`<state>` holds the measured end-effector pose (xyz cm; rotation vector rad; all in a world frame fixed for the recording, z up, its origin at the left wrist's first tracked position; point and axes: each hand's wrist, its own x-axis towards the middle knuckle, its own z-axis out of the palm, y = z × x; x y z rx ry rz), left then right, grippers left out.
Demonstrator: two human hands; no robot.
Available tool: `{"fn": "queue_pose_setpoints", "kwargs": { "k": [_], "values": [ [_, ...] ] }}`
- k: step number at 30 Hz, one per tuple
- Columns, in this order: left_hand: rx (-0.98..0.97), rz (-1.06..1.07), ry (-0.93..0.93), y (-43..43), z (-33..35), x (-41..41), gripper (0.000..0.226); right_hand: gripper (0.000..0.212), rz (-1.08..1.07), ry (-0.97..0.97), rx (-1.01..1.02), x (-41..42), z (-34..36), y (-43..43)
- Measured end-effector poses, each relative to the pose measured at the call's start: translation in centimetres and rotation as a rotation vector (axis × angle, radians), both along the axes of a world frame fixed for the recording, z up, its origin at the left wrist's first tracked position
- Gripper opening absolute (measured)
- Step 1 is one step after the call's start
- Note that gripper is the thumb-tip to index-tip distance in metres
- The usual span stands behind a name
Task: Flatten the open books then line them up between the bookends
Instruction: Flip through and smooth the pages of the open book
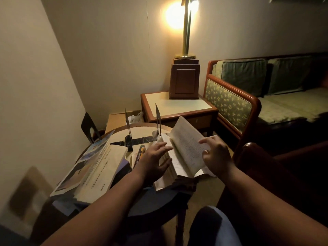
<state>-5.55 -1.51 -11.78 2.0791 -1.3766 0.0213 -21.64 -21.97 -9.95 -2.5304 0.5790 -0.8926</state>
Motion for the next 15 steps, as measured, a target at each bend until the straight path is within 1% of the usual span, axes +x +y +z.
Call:
{"fn": "queue_pose_setpoints", "kwargs": {
  "k": [2,4,5,8,10,13,15],
  "values": [
    [0.16,0.001,-0.002,-0.8,0.3,-0.5,0.044,0.043,-0.073,0.118,0.043,-0.3,-0.6,-0.6],
    [0.341,0.013,-0.044,-1.3,0.4,-0.4,0.043,0.044,-0.105,0.226,0.113,-0.4,-1.1,-0.8],
    [0.384,0.019,-0.055,-1.4,0.2,-0.2,0.043,0.045,-0.109,0.264,0.149,-0.4,-1.5,-0.9],
    [0.39,0.013,-0.037,-1.0,-0.5,0.3,0.045,0.045,-0.114,0.336,0.244,-0.3,-2.6,-0.9],
    [0.385,0.01,-0.025,-0.8,-0.8,0.5,0.049,0.043,-0.112,0.391,0.27,-0.2,-3.4,-0.8],
    [0.338,0.028,-0.001,-0.6,-1.1,0.3,0.056,0.041,-0.108,0.472,0.222,0.0,-4.3,-0.7],
    [0.321,0.036,0.012,-0.5,-1.3,0.3,0.06,0.038,-0.099,0.447,0.15,0.3,-4.3,-0.6]
  ]
}}
